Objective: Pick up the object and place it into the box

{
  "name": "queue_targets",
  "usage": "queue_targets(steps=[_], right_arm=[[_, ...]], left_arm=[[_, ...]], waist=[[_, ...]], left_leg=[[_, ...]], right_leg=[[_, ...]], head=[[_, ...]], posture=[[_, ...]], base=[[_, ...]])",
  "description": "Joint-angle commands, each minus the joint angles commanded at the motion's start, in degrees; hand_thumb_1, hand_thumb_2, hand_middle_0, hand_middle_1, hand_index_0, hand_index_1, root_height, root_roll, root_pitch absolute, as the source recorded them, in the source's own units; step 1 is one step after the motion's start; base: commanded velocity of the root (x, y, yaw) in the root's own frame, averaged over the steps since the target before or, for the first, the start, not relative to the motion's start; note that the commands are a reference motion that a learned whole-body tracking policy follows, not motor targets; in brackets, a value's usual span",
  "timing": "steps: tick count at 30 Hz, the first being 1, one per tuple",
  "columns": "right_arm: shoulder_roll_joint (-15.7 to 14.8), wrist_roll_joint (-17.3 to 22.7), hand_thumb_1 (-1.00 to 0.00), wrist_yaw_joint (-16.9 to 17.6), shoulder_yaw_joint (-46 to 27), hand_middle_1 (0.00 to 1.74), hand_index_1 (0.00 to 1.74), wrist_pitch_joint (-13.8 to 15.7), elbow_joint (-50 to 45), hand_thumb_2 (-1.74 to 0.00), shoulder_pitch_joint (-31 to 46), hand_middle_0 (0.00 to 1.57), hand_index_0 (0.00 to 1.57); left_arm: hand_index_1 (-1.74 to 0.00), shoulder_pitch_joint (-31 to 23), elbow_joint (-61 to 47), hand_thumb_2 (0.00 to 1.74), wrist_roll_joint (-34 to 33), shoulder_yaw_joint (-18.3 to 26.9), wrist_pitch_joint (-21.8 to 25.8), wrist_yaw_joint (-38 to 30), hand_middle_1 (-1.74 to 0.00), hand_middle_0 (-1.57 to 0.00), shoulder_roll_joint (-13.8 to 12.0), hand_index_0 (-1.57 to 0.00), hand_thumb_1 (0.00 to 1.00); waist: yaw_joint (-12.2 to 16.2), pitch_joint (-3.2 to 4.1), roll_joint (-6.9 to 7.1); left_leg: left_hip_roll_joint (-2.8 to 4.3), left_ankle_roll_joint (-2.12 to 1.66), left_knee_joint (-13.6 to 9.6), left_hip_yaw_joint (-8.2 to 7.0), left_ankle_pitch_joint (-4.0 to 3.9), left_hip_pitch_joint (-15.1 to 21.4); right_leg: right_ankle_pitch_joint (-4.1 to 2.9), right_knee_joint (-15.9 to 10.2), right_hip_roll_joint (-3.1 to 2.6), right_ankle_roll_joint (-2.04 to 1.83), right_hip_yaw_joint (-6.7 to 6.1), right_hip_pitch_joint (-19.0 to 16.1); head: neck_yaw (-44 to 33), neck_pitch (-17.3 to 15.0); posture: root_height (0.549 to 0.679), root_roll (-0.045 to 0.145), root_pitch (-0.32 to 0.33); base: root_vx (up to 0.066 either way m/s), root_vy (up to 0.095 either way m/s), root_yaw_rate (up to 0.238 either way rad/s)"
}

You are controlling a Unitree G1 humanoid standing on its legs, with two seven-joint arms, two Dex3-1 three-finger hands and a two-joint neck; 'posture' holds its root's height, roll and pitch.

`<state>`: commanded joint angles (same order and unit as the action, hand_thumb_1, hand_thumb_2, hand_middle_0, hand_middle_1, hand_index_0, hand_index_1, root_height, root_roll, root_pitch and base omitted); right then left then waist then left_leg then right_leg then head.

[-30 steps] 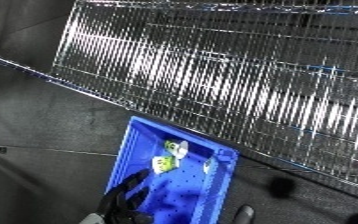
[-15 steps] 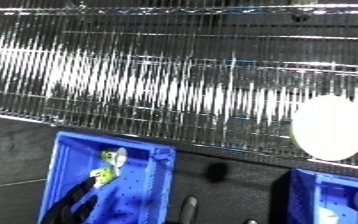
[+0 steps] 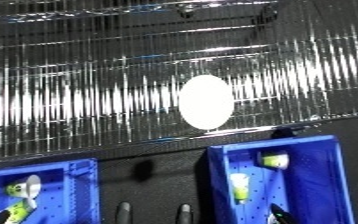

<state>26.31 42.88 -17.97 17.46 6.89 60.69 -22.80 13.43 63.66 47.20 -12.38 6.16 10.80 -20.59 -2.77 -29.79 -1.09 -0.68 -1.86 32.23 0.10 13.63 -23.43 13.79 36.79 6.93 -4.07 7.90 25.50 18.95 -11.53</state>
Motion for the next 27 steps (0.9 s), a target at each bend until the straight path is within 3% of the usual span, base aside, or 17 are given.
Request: queue_targets(steps=[6, 13, 15, 19, 27], right_arm=[[1.9, -2.9, 0.0, -4.8, 3.3, 0.0, 0.0, -2.0, -7.6, 0.0, 0.7, 0.0, 0.0], [6.7, -3.4, 0.0, -1.7, 4.6, 0.0, 0.0, -1.5, -30.8, 0.0, 5.8, 0.0, 0.0], [7.8, -1.9, 0.0, -1.0, 3.3, 0.0, 0.0, 0.1, -37.4, 0.0, 7.9, 0.0, 0.0], [8.5, 2.7, 0.0, -0.2, -1.4, 0.0, 0.0, 6.6, -46.8, 0.0, 11.0, 0.0, 0.0], [4.8, 10.0, 0.0, 0.5, -10.6, 0.0, 0.0, 15.7, -59.9, 0.0, 11.4, 0.0, 0.0]], left_arm=[[0.0, -1.6, -2.7, 0.0, -0.4, 0.2, -0.3, -0.9, 0.0, 0.0, -0.9, 0.0, 0.0], [0.0, -4.3, -5.3, 0.0, 0.9, 1.4, -0.5, -1.9, 0.0, 0.0, -2.1, 0.0, 0.0], [0.0, -5.1, -5.3, 0.0, 1.2, 2.1, -0.3, -1.9, 0.0, 0.0, -2.2, 0.0, 0.0], [0.0, -6.1, -4.2, 0.0, 1.6, 3.4, 0.6, -1.4, 0.0, 0.0, -1.7, 0.0, 0.0], [0.0, -6.4, -1.0, 0.0, 0.3, 5.4, 1.5, -1.0, 0.0, 0.0, 0.1, 0.0, 0.0]], waist=[[0.7, 0.0, 0.34], [2.8, 0.0, 1.29], [3.5, 0.0, 1.66], [4.8, 0.0, 2.17], [6.1, 0.0, 2.27]], left_leg=[[0.23, -0.1, 1.1, -0.69, 0.74, -0.1], [0.78, -0.12, 1.5, -1.37, 0.89, -0.3], [1.1, -0.13, 1.5, -1.68, 0.87, -0.5], [1.66, -0.14, 1.4, -2.25, 0.92, -0.6], [2.21, -0.16, 1.5, -3.18, 1.43, -0.6]], right_leg=[[0.06, 0.0, -0.23, 0.25, -0.45, 0.1], [0.22, 0.0, -0.78, 0.45, -1.31, 0.5], [0.28, 0.0, -0.96, 0.45, -1.6, 0.8], [0.47, 0.1, -1.33, 0.29, -2.06, 1.1], [0.87, 0.2, -1.48, -0.01, -2.31, 1.3]], head=[[1.3, -0.3], [-3.4, 0.4], [-5.2, 0.3], [-7.8, 0.4], [-9.6, 0.4]], posture=[[0.648, 0.04, 0.056], [0.648, 0.043, 0.063], [0.648, 0.043, 0.067], [0.647, 0.042, 0.073], [0.647, 0.042, 0.08]], base=[[0.0, -0.008, -0.107], [-0.001, 0.01, -0.124], [-0.002, 0.015, -0.126], [0.004, 0.013, -0.097], [0.006, 0.011, -0.043]])
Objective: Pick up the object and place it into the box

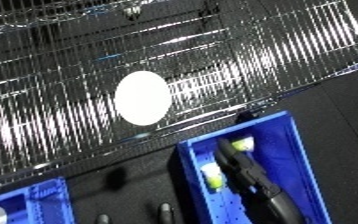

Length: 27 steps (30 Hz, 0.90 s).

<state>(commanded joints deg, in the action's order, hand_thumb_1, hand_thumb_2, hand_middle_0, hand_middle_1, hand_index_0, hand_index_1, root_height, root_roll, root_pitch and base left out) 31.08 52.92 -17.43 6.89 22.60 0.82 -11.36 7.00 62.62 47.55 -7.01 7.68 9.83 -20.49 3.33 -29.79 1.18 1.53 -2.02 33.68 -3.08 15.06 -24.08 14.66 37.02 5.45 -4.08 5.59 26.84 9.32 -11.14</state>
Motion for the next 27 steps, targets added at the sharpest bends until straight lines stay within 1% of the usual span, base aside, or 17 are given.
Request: queue_targets(steps=[1, 3, 5, 8, 11, 13, 17, 23, 27], right_arm=[[-0.7, 0.2, 0.0, 0.4, -0.9, 0.0, 0.0, 0.8, -1.4, 0.0, -0.3, 0.0, 0.0], [-1.5, -0.7, 0.0, 1.6, -2.2, 0.0, 0.0, 2.1, -3.8, 0.0, -0.8, 0.0, 0.0], [-1.7, -3.3, 0.0, 3.5, -3.0, 0.0, 0.0, 2.8, -6.0, 0.0, -1.6, 0.0, 0.0], [-0.9, -7.5, 0.0, 6.3, -3.2, 0.0, 0.0, 2.7, -7.8, 0.0, -3.9, 0.0, 0.0], [0.6, -10.6, 0.0, 9.2, -2.4, 0.0, 0.0, 1.2, -7.5, 0.0, -7.3, 0.0, 0.0], [1.5, -10.7, 0.0, 10.2, -1.6, 0.0, 0.0, -0.7, -6.5, 0.0, -10.0, 0.0, 0.0], [3.1, -10.5, 0.0, 11.1, 0.8, 0.0, 0.0, -4.6, -2.8, 0.0, -15.7, 0.0, 0.0], [4.5, -12.9, 0.0, 13.6, 4.4, 0.0, 0.0, -7.0, 3.7, 0.0, -22.0, 0.0, 0.0], [5.9, -15.1, 0.0, 15.2, 6.8, 0.0, 0.0, -8.3, 8.9, 0.0, -26.1, 0.0, 0.0]], left_arm=[[0.0, 0.1, 0.1, 0.0, -0.1, 0.1, 0.0, -0.1, 0.0, 0.0, 0.2, 0.0, 0.0], [0.0, 0.4, 0.1, 0.0, -0.4, 0.2, -0.2, -0.4, 0.0, 0.0, 0.5, 0.0, 0.0], [0.0, 0.6, -0.3, 0.0, -0.6, 0.2, -0.7, -0.8, 0.0, 0.0, 0.6, 0.0, 0.0], [0.0, 0.9, -0.6, 0.0, -1.0, -0.1, -1.2, -0.9, 0.0, 0.0, 0.5, 0.0, 0.0], [0.0, 1.3, -0.4, 0.0, -1.3, -0.6, -1.3, -0.7, 0.0, 0.0, 0.3, 0.0, 0.0], [0.0, 1.4, -0.5, 0.0, -1.4, -1.0, -1.5, -0.6, 0.0, 0.0, 0.2, 0.0, 0.0], [0.0, 1.8, -1.2, 0.0, -1.9, -2.1, -2.4, -0.7, 0.0, 0.0, 0.0, 0.0, 0.0], [0.0, 2.4, -1.1, 0.0, -2.8, -3.4, -3.6, -0.9, 0.0, 0.0, 0.0, 0.0, 0.0], [0.0, 3.0, -1.0, 0.0, -2.9, -4.4, -3.9, -0.9, 0.0, 0.0, 0.0, 0.0, 0.0]], waist=[[0.1, 0.0, -0.05], [0.1, 0.0, -0.15], [0.1, 0.0, -0.31], [-0.1, 0.0, -0.5], [-0.8, 0.0, -0.66], [-1.3, 0.0, -0.78], [-2.6, 0.0, -1.11], [-4.3, 0.0, -1.64], [-5.1, 0.0, -2.14]], left_leg=[[0.0, 0.0, 0.1, -0.08, 0.1, 0.0], [-0.06, 0.01, 0.2, -0.19, 0.21, -0.1], [-0.13, 0.01, 0.3, -0.29, 0.28, -0.1], [-0.2, -0.01, 0.7, -0.39, 0.4, -0.3], [-0.22, -0.03, 1.4, -0.29, 0.62, -0.4], [-0.3, 0.04, 1.8, -0.2, 0.73, -0.6], [-0.67, 0.15, 2.1, 0.09, 0.67, -0.9], [-1.26, 0.31, 2.9, 0.81, 0.73, -1.3], [-1.52, 0.35, 3.2, 1.15, 0.65, -1.8]], right_leg=[[0.05, 0.0, 0.04, -0.02, 0.02, 0.0], [0.04, 0.0, 0.05, -0.05, 0.02, 0.0], [0.0, 0.0, 0.06, -0.07, 0.01, 0.0], [-0.05, 0.0, 0.12, 0.01, 0.04, 0.0], [0.05, 0.4, 0.34, 0.18, 0.23, -0.1], [0.17, 0.7, 0.5, 0.36, 0.41, -0.1], [0.3, 1.0, 0.81, 0.67, 0.93, -0.2], [0.64, 1.9, 1.43, 1.16, 1.53, -0.1], [0.76, 2.5, 1.87, 1.38, 1.79, 0.3]], head=[[-0.1, -0.1], [0.0, 0.1], [0.3, 0.3], [1.3, 0.6], [2.0, 1.1], [3.0, 1.1], [5.9, 0.3], [8.0, -0.8], [9.4, -1.2]], posture=[[0.647, 0.042, 0.08], [0.647, 0.043, 0.081], [0.647, 0.044, 0.081], [0.647, 0.046, 0.079], [0.647, 0.046, 0.073], [0.646, 0.046, 0.07], [0.646, 0.048, 0.068], [0.645, 0.051, 0.061], [0.644, 0.054, 0.061]], base=[[0.012, 0.013, -0.014], [0.011, 0.011, 0.003], [0.01, 0.011, 0.006], [0.007, 0.006, 0.009], [0.027, -0.006, 0.024], [0.031, -0.013, 0.046], [0.02, -0.016, 0.073], [0.024, -0.005, 0.073], [0.013, 0.009, 0.078]])
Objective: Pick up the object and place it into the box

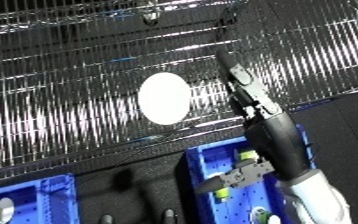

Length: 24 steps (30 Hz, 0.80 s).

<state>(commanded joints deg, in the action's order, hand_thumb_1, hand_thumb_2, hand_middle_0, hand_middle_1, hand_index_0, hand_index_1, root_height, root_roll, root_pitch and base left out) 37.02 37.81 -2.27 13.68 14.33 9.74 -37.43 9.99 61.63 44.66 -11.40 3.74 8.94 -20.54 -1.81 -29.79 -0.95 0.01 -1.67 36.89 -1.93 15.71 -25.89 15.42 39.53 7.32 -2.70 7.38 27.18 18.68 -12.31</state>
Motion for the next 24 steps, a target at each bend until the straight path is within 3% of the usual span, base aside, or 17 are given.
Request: queue_targets(steps=[8, 13, 24], right_arm=[[2.3, -3.4, 0.0, 3.6, 4.4, 0.0, 0.0, -2.0, 8.9, 0.0, -5.9, 0.0, 0.0], [3.1, -2.5, 0.0, 5.2, 6.2, 0.0, 0.0, -2.3, 15.6, 0.0, -8.8, 0.0, 0.0], [3.4, 0.8, 0.0, 1.5, 10.6, 0.0, 0.0, -4.5, 27.6, 0.0, -14.3, 0.0, 0.0]], left_arm=[[0.0, 0.8, -0.7, 0.0, 0.4, -1.6, -1.0, -0.1, 0.0, 0.0, -0.4, 0.0, 0.0], [0.0, 0.9, -0.9, 0.0, 0.7, -2.4, -1.1, 0.1, 0.0, 0.0, -0.4, 0.0, 0.0], [0.0, 0.8, -2.1, 0.0, 1.4, -4.1, -1.4, 0.3, 0.0, 0.0, -0.8, 0.0, 0.0]], waist=[[-1.2, 0.0, -0.87], [-1.7, 0.0, -1.45], [-3.0, 0.0, -2.65]], left_leg=[[-0.43, 0.07, -0.2, 0.41, -0.43, -0.8], [-0.67, 0.12, 0.1, 0.47, -0.43, -1.6], [-1.06, 0.15, -0.2, 0.69, -0.88, -3.0]], right_leg=[[-0.02, 0.5, 0.43, 0.25, 0.21, 1.0], [0.04, 1.1, 0.65, 0.46, 0.36, 1.9], [-0.24, 1.5, 1.01, 0.65, 0.59, 3.7]], head=[[2.3, 0.4], [3.4, 0.9], [6.4, 2.4]], posture=[[0.643, 0.057, 0.067], [0.641, 0.059, 0.073], [0.64, 0.062, 0.09]], base=[[0.004, 0.017, 0.065], [-0.006, 0.021, 0.047], [-0.01, 0.013, 0.039]])
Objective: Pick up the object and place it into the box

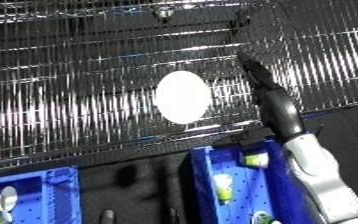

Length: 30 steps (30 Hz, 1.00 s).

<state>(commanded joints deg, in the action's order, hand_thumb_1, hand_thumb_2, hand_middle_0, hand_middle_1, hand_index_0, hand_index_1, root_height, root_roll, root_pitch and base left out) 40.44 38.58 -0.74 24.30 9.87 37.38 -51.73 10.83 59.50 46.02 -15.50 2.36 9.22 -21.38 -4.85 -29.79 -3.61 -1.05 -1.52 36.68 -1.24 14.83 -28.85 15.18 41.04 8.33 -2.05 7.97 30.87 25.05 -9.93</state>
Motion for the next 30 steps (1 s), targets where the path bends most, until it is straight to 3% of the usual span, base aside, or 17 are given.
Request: queue_targets(steps=[11, 19, 29, 30], right_arm=[[-2.4, 1.0, 0.0, -3.3, 2.3, 0.0, 0.0, -0.5, 6.5, 0.0, -4.2, 0.0, 0.0], [-3.9, 1.8, 0.0, -3.8, 3.0, 0.0, 0.0, 0.1, 7.7, 0.0, -6.8, 0.0, 0.0], [-6.1, 2.7, 0.0, -3.5, 3.6, 0.0, 0.0, 0.1, 7.2, 0.0, -9.9, 0.0, 0.0], [-6.2, 2.9, -0.05, -3.6, 3.7, 0.09, 0.09, 0.1, 7.2, -0.09, -10.1, 0.08, 0.08]], left_arm=[[0.0, 0.2, -0.9, 0.0, 0.4, -1.5, 0.4, 0.0, 0.0, 0.0, 0.6, 0.0, 0.0], [0.0, -0.3, -2.1, 0.0, 0.7, -2.6, 0.2, -0.3, 0.0, 0.0, 1.0, 0.0, 0.0], [0.0, -0.6, -3.4, 0.0, 1.1, -3.1, 0.0, -0.7, 0.0, 0.0, 1.6, 0.0, 0.0], [0.0, -0.7, -3.5, 0.0, 1.1, -3.2, -0.1, -0.7, 0.0, 0.0, 1.6, 0.0, 0.0]], waist=[[-1.2, 0.0, -1.07], [-1.9, 0.0, -1.76], [-2.9, 0.0, -2.49], [-3.0, 0.0, -2.56]], left_leg=[[-0.38, 0.0, -0.1, 0.2, -0.35, -1.3], [-0.68, 0.02, -0.3, 0.37, -0.5, -1.7], [-1.17, 0.16, -0.4, 0.69, -0.62, -2.2], [-1.21, 0.17, -0.4, 0.73, -0.67, -2.2]], right_leg=[[0.02, 0.7, 0.44, 0.19, 0.24, 1.6], [-0.03, 0.8, 0.67, 0.21, 0.39, 2.1], [0.43, 1.8, 0.97, 0.47, 0.64, 2.9], [0.46, 1.8, 1.01, 0.48, 0.67, 2.9]], head=[[2.7, 0.5], [3.7, 1.2], [4.1, 1.9], [4.1, 2.0]], posture=[[0.638, 0.066, 0.104], [0.638, 0.069, 0.111], [0.636, 0.073, 0.115], [0.636, 0.073, 0.115]], base=[[0.0, 0.012, 0.041], [0.01, 0.017, 0.024], [0.018, 0.014, 0.043], [0.02, 0.009, 0.035]])
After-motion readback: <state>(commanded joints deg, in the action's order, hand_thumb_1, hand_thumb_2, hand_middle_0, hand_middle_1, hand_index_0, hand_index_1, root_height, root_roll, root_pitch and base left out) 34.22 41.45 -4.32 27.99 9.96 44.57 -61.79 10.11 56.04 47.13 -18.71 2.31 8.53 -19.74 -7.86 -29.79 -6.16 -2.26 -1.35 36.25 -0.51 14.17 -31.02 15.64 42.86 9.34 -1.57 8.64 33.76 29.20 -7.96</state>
